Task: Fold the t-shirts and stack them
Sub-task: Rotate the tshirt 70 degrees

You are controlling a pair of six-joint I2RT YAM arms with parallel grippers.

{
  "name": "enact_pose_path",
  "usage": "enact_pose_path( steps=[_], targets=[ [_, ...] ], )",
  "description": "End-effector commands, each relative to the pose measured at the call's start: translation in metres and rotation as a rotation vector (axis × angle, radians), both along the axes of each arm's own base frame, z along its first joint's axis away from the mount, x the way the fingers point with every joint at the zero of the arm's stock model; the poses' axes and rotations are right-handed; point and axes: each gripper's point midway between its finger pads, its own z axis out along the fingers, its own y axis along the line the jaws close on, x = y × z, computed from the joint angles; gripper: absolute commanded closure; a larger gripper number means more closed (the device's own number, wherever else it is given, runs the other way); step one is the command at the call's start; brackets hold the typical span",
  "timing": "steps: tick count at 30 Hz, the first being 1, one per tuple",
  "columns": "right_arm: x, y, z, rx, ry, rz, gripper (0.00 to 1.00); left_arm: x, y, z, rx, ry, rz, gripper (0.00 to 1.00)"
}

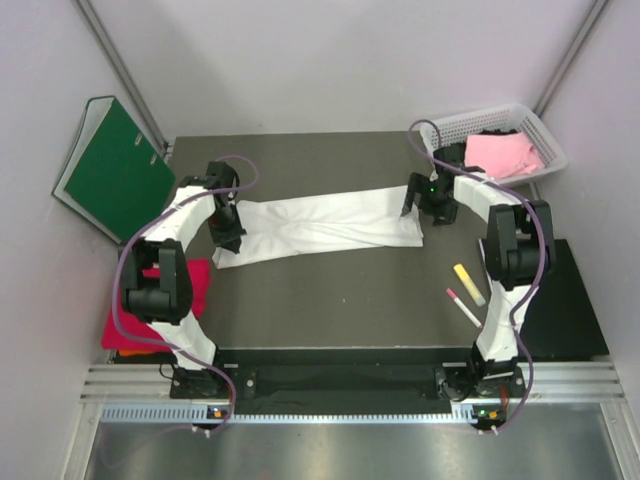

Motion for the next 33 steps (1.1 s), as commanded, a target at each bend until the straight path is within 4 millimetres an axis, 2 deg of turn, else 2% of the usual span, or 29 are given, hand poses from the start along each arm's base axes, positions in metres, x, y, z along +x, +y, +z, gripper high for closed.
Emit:
enact_pose_path(
  steps=[1, 2, 3, 4, 6, 7, 9, 10, 11, 12, 13, 14, 15, 17, 18, 19, 20, 22, 25, 33],
  targets=[
    [0.047, 0.015, 0.019, 0.001, -0.112, 0.09, 0.0, 0.003, -0.001, 0.013, 0.0, -0.05, -0.026, 1.0],
    [0.049, 0.016, 0.017, -0.007, -0.103, 0.115, 0.0, 0.003, 0.0, 0.013, 0.003, -0.049, -0.029, 1.0],
    [0.062, 0.017, 0.028, -0.006, -0.132, 0.121, 0.01, 0.003, -0.001, 0.013, 0.004, -0.049, -0.035, 1.0],
    [0.064, 0.023, 0.018, 0.018, -0.111, 0.149, 0.0, 0.002, 0.001, 0.013, 0.008, -0.044, -0.036, 1.0],
    [0.072, 0.028, 0.023, 0.031, -0.106, 0.179, 0.0, 0.002, 0.002, 0.014, 0.013, -0.046, -0.039, 1.0],
    [0.07, 0.034, 0.014, 0.06, -0.076, 0.192, 0.0, 0.001, 0.002, 0.014, 0.016, -0.043, -0.038, 1.0],
    [0.066, 0.038, 0.013, 0.088, -0.05, 0.195, 0.01, 0.0, 0.004, 0.017, 0.022, -0.048, -0.038, 1.0],
    [0.062, 0.044, 0.016, 0.126, -0.05, 0.205, 0.0, -0.001, 0.005, 0.018, 0.027, -0.051, -0.039, 0.96],
    [0.058, 0.047, 0.017, 0.148, -0.044, 0.196, 0.0, -0.001, 0.005, 0.019, 0.03, -0.053, -0.038, 0.78],
    [0.048, 0.048, 0.011, 0.162, -0.019, 0.192, 0.0, -0.001, 0.006, 0.021, 0.032, -0.059, -0.037, 0.68],
    [0.046, 0.053, 0.021, 0.195, -0.043, 0.199, 0.0, -0.002, 0.006, 0.022, 0.034, -0.062, -0.037, 0.59],
    [0.041, 0.056, 0.023, 0.219, -0.037, 0.189, 0.0, -0.002, 0.006, 0.023, 0.034, -0.064, -0.037, 0.44],
    [0.031, 0.057, 0.017, 0.235, -0.011, 0.184, 0.0, -0.002, 0.006, 0.025, 0.035, -0.073, -0.038, 0.37],
    [0.021, 0.063, 0.027, 0.283, -0.006, 0.18, 0.0, -0.002, 0.007, 0.026, 0.038, -0.076, -0.037, 0.24],
    [0.012, 0.062, 0.022, 0.289, 0.014, 0.176, 0.0, -0.001, 0.007, 0.028, 0.038, -0.083, -0.035, 0.05],
    [0.01, 0.063, 0.032, 0.301, -0.007, 0.174, 0.0, -0.001, 0.007, 0.028, 0.04, -0.084, -0.037, 0.02],
    [0.001, 0.062, 0.029, 0.306, 0.01, 0.164, 0.0, -0.001, 0.007, 0.028, 0.041, -0.083, -0.039, 0.02],
    [-0.003, 0.061, 0.039, 0.303, -0.01, 0.16, 0.0, -0.002, 0.007, 0.027, 0.04, -0.081, -0.041, 0.01],
    [-0.013, 0.056, 0.039, 0.283, -0.009, 0.151, 0.0, -0.003, 0.005, 0.023, 0.029, -0.079, -0.042, 0.01],
    [-0.037, 0.048, 0.027, 0.255, 0.016, 0.139, 0.0, -0.015, 0.008, -0.003, 0.042, -0.013, -0.004, 0.01]
  ],
)
